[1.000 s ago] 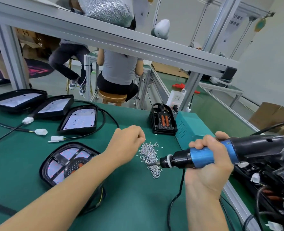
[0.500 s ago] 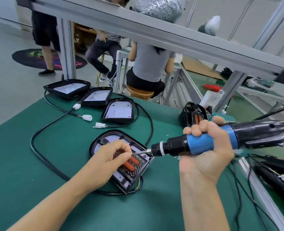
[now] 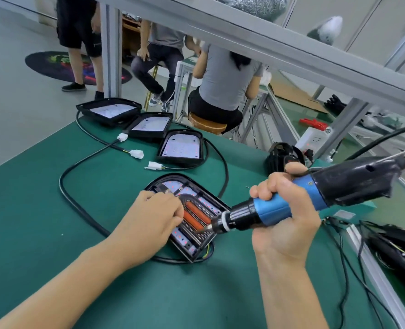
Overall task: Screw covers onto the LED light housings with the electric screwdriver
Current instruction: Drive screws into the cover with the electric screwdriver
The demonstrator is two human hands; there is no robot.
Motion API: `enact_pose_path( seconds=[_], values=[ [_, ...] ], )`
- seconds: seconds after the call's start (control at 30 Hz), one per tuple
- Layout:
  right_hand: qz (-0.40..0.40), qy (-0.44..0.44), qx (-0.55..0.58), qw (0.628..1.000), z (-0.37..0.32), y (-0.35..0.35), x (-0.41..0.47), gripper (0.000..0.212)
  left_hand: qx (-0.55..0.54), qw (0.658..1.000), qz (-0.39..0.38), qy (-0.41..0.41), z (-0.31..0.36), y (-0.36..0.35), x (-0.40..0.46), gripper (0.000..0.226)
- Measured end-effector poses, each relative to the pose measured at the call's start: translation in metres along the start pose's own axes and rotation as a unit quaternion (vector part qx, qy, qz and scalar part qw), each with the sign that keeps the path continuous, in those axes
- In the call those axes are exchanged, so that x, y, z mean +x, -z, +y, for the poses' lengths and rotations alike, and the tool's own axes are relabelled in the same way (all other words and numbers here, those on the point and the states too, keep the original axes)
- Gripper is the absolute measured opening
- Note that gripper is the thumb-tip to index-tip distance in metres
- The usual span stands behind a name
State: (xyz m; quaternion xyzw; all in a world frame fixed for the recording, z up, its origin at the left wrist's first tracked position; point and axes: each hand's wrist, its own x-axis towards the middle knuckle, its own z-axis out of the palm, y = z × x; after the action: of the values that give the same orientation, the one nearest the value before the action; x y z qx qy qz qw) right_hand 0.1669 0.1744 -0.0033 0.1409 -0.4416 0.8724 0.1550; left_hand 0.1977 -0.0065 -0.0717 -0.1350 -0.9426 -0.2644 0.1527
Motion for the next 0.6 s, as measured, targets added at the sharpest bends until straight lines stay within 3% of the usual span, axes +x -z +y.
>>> enact_pose_path(
  seconds=[0.13,0.6],
  values=[
    [-0.060,-0.005,-0.048,0.997,0.008,0.003,-0.010,0.029,0.158,0.985,-0.019,-0.069,0.009,0.000,-0.002,0.016],
    [-0.110,0.010,-0.096,0.989,0.020,-0.005,-0.015,0.015,0.231,0.967,-0.032,-0.101,0.009,-0.001,-0.005,0.027]
  ],
)
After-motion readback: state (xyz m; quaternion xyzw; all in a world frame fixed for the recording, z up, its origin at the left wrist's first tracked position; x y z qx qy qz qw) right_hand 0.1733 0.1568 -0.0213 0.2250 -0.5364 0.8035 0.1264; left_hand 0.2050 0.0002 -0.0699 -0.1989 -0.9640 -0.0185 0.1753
